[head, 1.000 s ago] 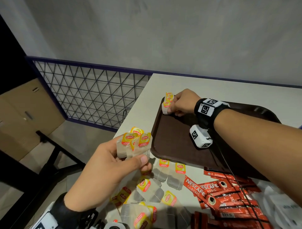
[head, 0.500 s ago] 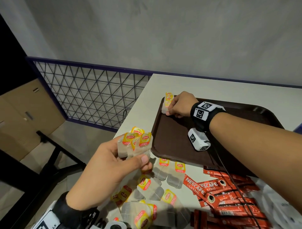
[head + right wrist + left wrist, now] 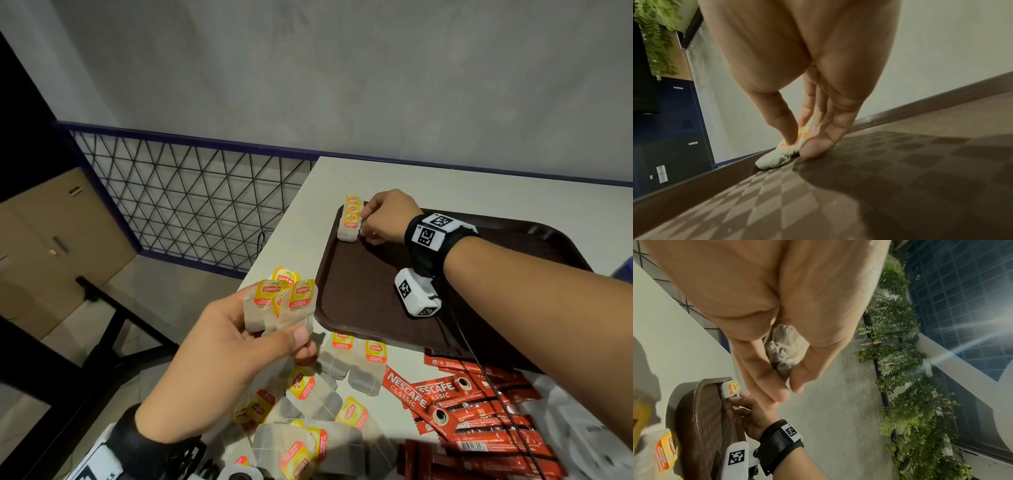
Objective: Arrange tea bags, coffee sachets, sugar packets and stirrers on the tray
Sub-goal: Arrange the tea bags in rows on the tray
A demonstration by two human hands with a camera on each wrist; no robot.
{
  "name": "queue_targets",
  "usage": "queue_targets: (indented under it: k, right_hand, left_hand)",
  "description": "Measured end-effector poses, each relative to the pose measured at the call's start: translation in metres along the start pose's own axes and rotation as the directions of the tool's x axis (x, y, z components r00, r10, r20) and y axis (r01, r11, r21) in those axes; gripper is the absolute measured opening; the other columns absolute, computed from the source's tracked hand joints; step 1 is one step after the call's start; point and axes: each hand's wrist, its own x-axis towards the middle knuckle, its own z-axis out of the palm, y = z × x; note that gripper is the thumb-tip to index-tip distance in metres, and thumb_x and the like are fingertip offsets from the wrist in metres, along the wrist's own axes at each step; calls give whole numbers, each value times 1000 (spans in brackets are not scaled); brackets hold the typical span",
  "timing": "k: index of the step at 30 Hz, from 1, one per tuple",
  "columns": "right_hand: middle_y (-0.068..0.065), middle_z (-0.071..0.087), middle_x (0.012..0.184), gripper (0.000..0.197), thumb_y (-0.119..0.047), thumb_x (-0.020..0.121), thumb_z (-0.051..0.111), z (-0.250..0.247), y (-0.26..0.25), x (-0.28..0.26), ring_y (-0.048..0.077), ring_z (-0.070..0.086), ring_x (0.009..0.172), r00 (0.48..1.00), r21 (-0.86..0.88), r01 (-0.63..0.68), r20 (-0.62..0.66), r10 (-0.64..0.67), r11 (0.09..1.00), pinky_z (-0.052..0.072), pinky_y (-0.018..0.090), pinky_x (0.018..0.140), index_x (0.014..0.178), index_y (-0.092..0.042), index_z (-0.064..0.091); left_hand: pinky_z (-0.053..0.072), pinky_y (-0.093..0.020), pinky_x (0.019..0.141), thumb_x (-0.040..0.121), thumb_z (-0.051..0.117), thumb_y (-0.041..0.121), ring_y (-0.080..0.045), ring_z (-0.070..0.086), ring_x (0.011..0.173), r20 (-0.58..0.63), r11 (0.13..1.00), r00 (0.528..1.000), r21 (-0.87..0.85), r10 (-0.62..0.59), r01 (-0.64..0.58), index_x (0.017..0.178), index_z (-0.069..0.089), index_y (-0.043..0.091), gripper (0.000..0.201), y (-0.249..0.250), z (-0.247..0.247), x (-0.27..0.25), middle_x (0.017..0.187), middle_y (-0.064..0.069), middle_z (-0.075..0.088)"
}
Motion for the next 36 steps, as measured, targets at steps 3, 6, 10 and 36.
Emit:
queue_targets:
  k: [3,6,10,36]
  right_hand:
    - [11,74,96,22,7,77,74,0,-1,-1,32,78,81,1000,-12,4,12,-4,1000,66,47,78,84,-14,71]
    - [10,74,94,22,6,80,75,-4,-2,-2,31,78,82,1000,-33,-4,25,5,999,66,46,78,85,-15,70]
    - [14,76,93,19,5,79,74,-18,-6,-16,27,75,75,999,-76,33,14,-32,997,66,45,77,90,-10,72]
    - [16,77,90,19,-15,89,80,-63,-19,-211,34,74,80,879,406,377,127,-460,832,64,39,73,107,-12,76]
  left_hand:
    - [61,-31,77,77,76,2,-31,70,75,0,1000,1000,-3,0,0,93,78,5,17,-1,-1,-1,87,-33,70]
    - [60,-33,81,79,85,5,-32,73,80,6,999,1000,38,3,-3,95,80,12,18,-4,-5,-2,87,-24,75]
    - [60,-33,84,70,86,25,-36,75,90,4,1000,1000,17,-17,17,100,80,14,33,-6,-7,-2,96,-21,77]
    - [62,-29,71,80,57,1,-26,71,70,38,953,993,-279,-110,116,108,68,-11,32,20,60,-4,96,-25,72]
